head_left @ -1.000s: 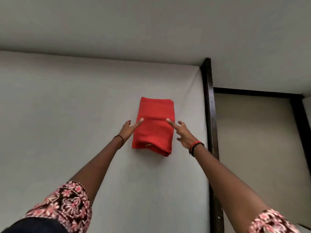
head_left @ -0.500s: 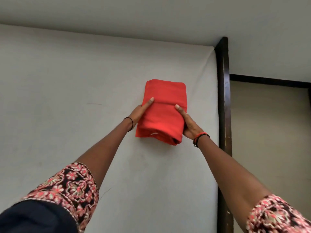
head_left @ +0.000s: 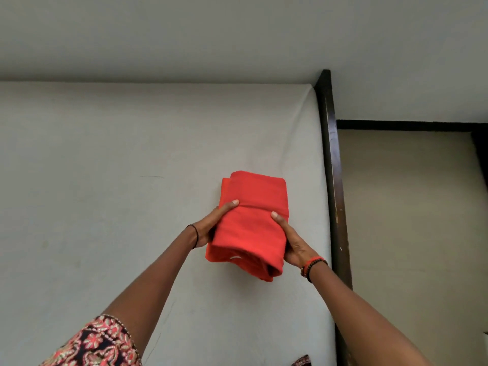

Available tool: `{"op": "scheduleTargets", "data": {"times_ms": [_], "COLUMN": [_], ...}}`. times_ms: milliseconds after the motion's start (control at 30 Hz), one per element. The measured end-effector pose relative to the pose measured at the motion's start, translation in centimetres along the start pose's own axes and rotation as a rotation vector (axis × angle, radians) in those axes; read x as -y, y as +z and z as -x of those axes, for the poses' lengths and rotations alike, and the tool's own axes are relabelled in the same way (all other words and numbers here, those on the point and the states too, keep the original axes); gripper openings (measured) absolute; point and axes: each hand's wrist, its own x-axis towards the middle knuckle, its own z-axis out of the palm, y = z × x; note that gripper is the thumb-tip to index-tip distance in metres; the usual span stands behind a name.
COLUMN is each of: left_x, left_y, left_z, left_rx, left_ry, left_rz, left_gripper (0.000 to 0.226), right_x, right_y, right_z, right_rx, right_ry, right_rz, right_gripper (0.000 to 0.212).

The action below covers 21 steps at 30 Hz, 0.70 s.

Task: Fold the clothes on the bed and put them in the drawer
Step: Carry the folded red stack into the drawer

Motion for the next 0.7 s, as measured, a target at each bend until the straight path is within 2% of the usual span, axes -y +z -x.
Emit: {"op": "scheduleTargets", "data": {"times_ms": [233, 500, 700], "left_x": [3.1, 1.9, -0.6], "left_y": [6.7, 16.4, 24.3], "left_z": [4.8, 10.4, 14.2], "left_rx": [-0.015, -0.004, 0.032], "left_ry": [0.043, 0.144, 0.232], "left_rz": [0.010, 0.019, -0.033], "left_gripper": [0.046, 0.074, 0.078], "right_x": [-1.7, 2.2, 6.4], "right_y": [-3.2, -6.8, -9.6], "right_z": [8.1, 19.5, 29.1], "right_rx": [-0.013, -0.013, 0.002], "right_ry": [0.024, -0.037, -0.146], "right_rz": [-0.045, 0.011, 0.072], "right_gripper": [0.100, 0.109, 0.106]}}
